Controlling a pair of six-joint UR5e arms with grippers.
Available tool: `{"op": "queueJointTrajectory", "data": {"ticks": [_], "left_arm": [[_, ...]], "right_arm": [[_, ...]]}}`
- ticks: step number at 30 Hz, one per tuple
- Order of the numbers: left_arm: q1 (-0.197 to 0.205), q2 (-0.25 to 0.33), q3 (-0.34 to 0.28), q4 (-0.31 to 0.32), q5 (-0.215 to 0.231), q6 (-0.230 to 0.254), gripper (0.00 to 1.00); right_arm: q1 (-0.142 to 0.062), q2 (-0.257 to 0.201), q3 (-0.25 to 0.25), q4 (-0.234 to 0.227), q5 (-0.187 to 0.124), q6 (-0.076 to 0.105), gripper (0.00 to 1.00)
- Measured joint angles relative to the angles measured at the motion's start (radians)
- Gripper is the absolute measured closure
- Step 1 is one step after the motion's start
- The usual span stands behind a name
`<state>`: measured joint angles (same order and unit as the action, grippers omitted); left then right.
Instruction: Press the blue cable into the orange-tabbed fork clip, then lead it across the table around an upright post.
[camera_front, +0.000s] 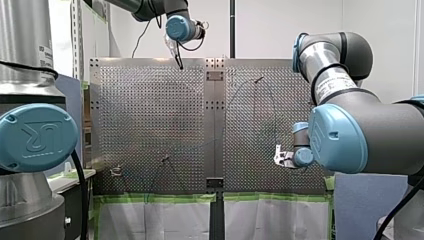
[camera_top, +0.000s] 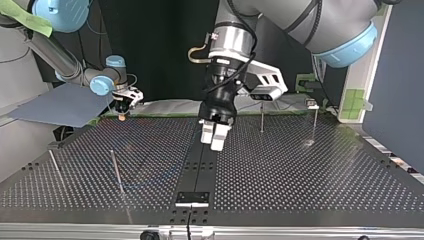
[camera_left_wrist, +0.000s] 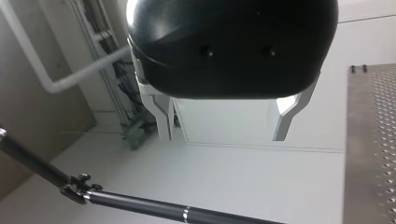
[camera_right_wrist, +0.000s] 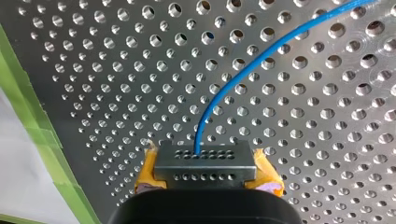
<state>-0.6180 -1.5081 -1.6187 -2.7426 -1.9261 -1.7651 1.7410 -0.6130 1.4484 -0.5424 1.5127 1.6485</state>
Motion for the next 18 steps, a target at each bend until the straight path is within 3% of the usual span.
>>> {"op": "queueJointTrajectory", "data": {"ticks": [5,13,18], "left_arm": [[0.000,-0.009,-0.044,0.022,0.025,0.019,0.00],[-0.020,-0.084,-0.121,-0.045,0.062,0.094,0.00],[-0.026,-0.134,-0.110,-0.095,0.084,0.126,0.00]], "right_arm": [[0.002,0.000,-0.004,0.001,0.000,0.000,1.00],[0.002,0.000,-0.006,0.001,-0.001,0.002,1.00],[0.002,0.000,-0.007,0.001,0.000,0.002,1.00]]}}
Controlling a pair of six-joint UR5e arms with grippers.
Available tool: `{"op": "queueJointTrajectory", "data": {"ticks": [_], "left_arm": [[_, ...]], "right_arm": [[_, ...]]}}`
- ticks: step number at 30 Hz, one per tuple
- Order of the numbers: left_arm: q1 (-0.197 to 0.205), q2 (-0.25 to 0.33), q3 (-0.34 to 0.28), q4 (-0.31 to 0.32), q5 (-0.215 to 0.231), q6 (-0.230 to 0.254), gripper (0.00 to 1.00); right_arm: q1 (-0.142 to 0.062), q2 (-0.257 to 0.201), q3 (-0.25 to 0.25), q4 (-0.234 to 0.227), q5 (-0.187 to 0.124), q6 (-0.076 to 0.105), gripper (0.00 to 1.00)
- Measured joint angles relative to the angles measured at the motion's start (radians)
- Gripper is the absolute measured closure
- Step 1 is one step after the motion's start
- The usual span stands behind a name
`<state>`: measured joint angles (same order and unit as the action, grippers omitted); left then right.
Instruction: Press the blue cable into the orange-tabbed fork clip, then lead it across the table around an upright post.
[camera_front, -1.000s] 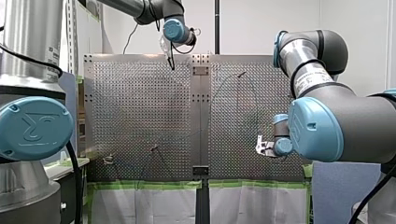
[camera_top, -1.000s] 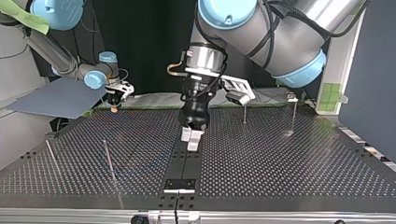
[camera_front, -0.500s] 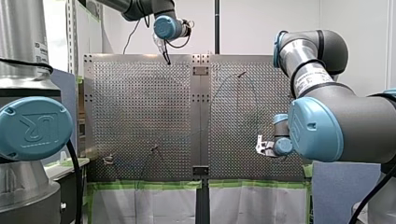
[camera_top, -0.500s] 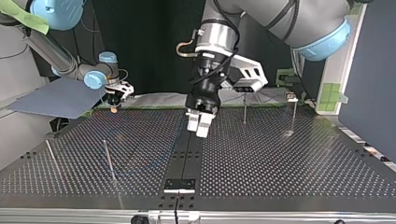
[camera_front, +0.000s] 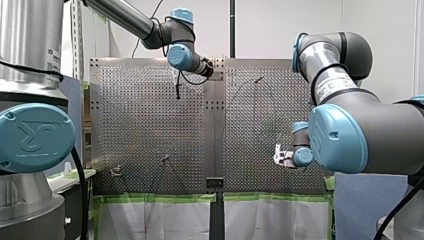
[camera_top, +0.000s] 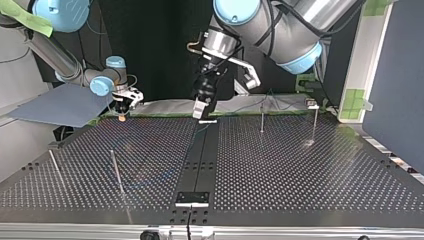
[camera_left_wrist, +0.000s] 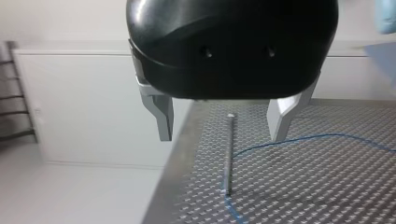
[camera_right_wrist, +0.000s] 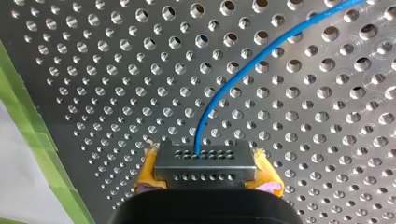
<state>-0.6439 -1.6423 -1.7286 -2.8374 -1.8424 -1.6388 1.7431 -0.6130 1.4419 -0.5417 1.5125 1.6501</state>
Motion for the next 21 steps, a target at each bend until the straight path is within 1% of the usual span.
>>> {"op": "queueJointTrajectory", "data": {"ticks": [8,13,18,21], "left_arm": [[0.002,-0.079,0.075,-0.080,0.019,-0.002,0.00],[-0.007,-0.132,0.127,-0.132,0.045,-0.004,0.00],[-0.009,-0.187,0.182,-0.187,0.080,-0.034,0.00],[-0.007,-0.220,0.215,-0.220,0.089,-0.049,0.00]], "right_arm": [[-0.001,0.000,-0.002,0.000,0.000,0.000,1.00],[-0.001,0.000,-0.003,0.000,-0.001,0.002,1.00],[-0.003,0.000,-0.003,0.000,-0.001,0.002,1.00],[-0.003,0.000,-0.003,0.000,-0.001,0.002,1.00]]}}
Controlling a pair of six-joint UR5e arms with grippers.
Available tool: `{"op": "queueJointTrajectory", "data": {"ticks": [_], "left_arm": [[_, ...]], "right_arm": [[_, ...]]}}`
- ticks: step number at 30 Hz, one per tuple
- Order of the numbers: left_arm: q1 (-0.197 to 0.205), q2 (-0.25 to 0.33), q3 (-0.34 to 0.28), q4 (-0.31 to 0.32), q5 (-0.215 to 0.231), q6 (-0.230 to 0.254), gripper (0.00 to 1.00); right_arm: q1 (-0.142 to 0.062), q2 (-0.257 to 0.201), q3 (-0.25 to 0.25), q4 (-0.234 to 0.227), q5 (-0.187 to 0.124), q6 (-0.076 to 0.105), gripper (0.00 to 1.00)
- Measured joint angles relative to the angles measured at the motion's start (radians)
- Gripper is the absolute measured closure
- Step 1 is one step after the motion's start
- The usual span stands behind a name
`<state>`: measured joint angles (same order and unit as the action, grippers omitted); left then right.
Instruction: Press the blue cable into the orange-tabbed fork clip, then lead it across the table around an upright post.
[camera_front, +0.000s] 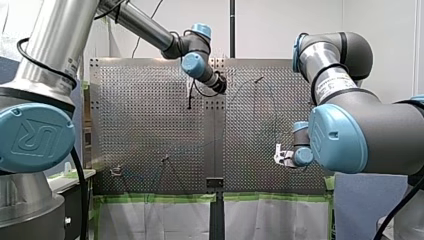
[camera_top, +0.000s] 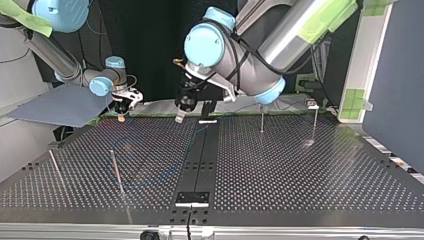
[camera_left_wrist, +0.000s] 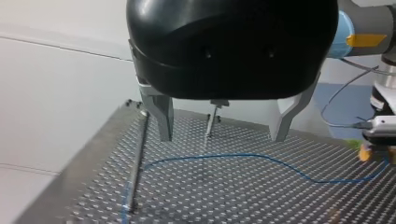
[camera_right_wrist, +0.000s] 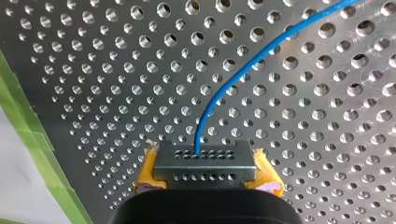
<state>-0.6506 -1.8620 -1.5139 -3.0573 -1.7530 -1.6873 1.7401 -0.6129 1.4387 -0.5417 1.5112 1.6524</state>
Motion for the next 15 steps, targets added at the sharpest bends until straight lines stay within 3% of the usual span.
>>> {"op": "queueJointTrajectory", "data": {"ticks": [6,15], "left_arm": [[0.003,-0.049,0.062,-0.062,0.004,-0.006,0.00],[0.003,-0.057,0.145,-0.146,0.008,-0.008,0.00]], "right_arm": [[0.000,0.000,0.000,0.000,0.000,0.000,1.00],[0.003,0.000,0.000,0.000,0.000,0.000,1.00]]}}
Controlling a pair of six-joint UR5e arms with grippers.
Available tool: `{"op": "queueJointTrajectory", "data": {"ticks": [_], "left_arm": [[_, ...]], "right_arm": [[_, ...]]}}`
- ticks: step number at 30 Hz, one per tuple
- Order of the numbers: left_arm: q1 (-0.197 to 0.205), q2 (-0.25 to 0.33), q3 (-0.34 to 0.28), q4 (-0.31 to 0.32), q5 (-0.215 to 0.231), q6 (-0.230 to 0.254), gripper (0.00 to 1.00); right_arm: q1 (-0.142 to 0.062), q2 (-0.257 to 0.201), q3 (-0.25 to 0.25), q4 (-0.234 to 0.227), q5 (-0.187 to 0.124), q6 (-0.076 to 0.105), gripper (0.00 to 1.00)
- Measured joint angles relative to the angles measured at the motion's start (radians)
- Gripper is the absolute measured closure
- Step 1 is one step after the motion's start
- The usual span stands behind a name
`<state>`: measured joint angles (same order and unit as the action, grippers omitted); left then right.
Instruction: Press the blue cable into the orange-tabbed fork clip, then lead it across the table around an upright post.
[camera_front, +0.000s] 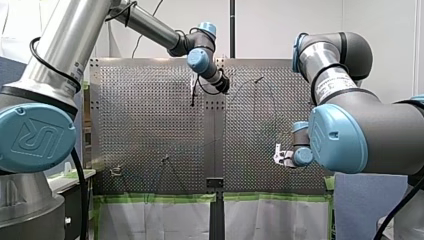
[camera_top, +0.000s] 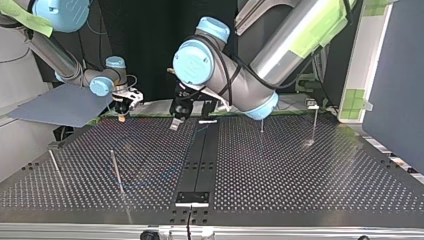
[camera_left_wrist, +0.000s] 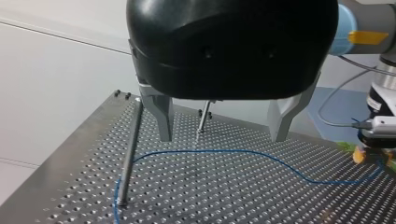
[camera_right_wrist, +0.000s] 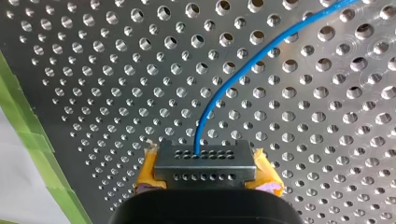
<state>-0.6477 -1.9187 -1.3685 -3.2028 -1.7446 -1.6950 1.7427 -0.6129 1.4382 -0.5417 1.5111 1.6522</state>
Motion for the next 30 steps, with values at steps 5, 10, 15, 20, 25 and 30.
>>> {"op": "queueJointTrajectory", "data": {"ticks": [5,10,15,20,25,30], "left_arm": [[0.000,0.000,0.047,-0.047,0.006,-0.008,0.00],[0.001,0.000,0.100,-0.101,0.015,-0.023,0.00],[0.001,0.000,0.154,-0.154,0.017,-0.027,0.00],[0.000,-0.001,0.206,-0.206,0.017,-0.034,0.00],[-0.007,-0.001,0.261,-0.261,0.035,-0.051,0.00],[-0.009,-0.001,0.306,-0.290,0.073,-0.084,0.00]], "right_arm": [[0.000,0.000,0.000,0.000,0.000,0.000,1.00],[0.000,0.000,-0.001,0.000,0.000,0.000,1.00],[0.002,0.000,-0.003,0.002,0.000,-0.001,1.00],[0.002,0.000,-0.005,0.004,0.000,0.001,1.00],[0.001,0.000,-0.007,0.005,0.000,0.002,1.00],[0.000,0.000,-0.007,0.005,0.000,0.003,1.00]]}}
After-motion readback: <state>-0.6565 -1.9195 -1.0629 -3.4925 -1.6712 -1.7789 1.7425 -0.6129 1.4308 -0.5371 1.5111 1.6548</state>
